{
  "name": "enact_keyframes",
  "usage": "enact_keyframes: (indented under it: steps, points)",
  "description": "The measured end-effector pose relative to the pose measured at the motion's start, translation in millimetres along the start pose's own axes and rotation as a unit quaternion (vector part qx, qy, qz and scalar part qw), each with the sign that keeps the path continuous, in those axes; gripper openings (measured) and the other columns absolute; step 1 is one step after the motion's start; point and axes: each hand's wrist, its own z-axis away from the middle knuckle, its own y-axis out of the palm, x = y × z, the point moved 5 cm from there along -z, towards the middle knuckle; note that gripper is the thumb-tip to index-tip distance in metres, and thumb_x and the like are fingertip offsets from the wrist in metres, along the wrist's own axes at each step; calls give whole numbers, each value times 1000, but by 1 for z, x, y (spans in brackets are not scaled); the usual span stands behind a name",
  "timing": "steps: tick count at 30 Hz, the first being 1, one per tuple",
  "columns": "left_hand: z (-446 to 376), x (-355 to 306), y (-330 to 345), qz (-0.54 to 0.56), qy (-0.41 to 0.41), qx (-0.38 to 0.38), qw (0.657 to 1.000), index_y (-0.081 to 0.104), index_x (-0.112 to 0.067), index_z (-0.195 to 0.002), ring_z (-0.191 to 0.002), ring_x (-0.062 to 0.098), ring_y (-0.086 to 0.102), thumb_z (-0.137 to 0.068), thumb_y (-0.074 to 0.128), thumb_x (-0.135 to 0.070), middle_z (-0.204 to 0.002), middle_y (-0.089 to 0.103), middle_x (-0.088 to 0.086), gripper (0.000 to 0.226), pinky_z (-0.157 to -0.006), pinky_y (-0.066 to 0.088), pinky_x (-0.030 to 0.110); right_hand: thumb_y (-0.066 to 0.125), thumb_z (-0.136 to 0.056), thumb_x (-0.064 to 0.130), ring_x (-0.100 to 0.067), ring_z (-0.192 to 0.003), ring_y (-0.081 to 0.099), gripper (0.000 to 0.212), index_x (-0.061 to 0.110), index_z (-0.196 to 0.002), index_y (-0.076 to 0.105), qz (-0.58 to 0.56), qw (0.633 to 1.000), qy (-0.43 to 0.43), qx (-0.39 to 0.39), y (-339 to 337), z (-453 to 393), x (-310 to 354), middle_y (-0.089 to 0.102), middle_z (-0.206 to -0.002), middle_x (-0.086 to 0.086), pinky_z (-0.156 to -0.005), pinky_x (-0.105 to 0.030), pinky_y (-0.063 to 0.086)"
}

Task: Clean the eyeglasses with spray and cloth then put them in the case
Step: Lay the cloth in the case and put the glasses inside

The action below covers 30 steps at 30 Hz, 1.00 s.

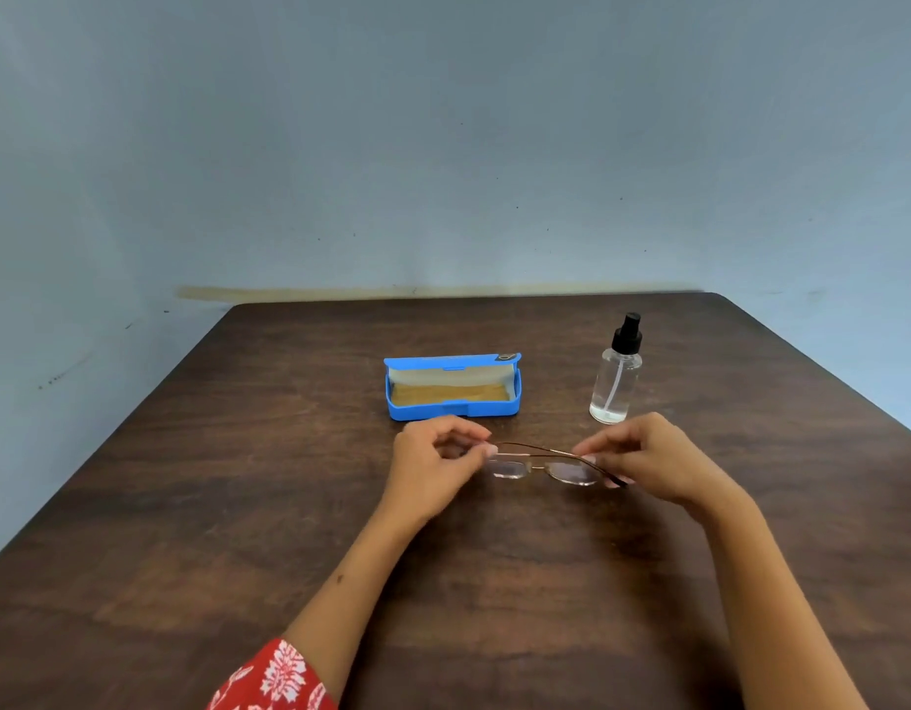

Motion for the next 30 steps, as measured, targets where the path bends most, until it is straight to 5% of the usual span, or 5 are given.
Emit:
enact_keyframes:
  steps: [4, 12, 19, 24, 30]
  points:
    - [-3, 7, -15, 209, -138, -1, 968, 68, -3, -87, -64, 18, 68, -74, 75, -7, -77, 71, 15, 16, -61, 59, 29, 63, -81, -8, -14, -61, 65, 16, 2, -91, 70, -278, 958, 22, 66, 6, -1, 6, 70, -73, -11, -59, -21, 56]
    - [-10, 14, -30, 415, -221, -43, 881, 64, 5, -87, -70, 23, 72, -83, 59, 2, -77, 72, 18, 7, -67, 60, 32, 51, -87, -10, -16, -63, 70, 15, -7, -88, 65, -484, 868, 105, 41, 35, -26, 6, 71, -74, -16, -58, -21, 57]
    - [-13, 22, -40, 462, -244, -78, 849, 60, 12, -95, -67, 23, 72, -81, 50, 17, -73, 71, 20, 18, -64, 60, 31, 56, -85, -10, -11, -61, 67, 16, -3, -96, 66, -451, 892, 21, 3, 46, -33, 14, 72, -73, -9, -61, -20, 57]
    - [-15, 23, -48, 355, -191, -133, 906, 64, 6, -92, -75, 19, 70, -77, 62, 15, -80, 71, 12, 17, -68, 59, 26, 65, -85, 5, -4, -63, 53, 13, 13, -94, 71, -299, 945, -54, -122, 56, -44, 22, 68, -79, 0, -60, -14, 48]
    - [-22, 26, -59, 267, -163, -184, 932, 63, -1, -92, -74, 19, 70, -75, 72, 3, -83, 70, 14, 20, -66, 60, 28, 68, -85, 21, -5, -94, 58, 14, 22, -98, 73, -211, 961, -67, -163, 67, -60, 20, 62, -111, 1, -87, -25, 46]
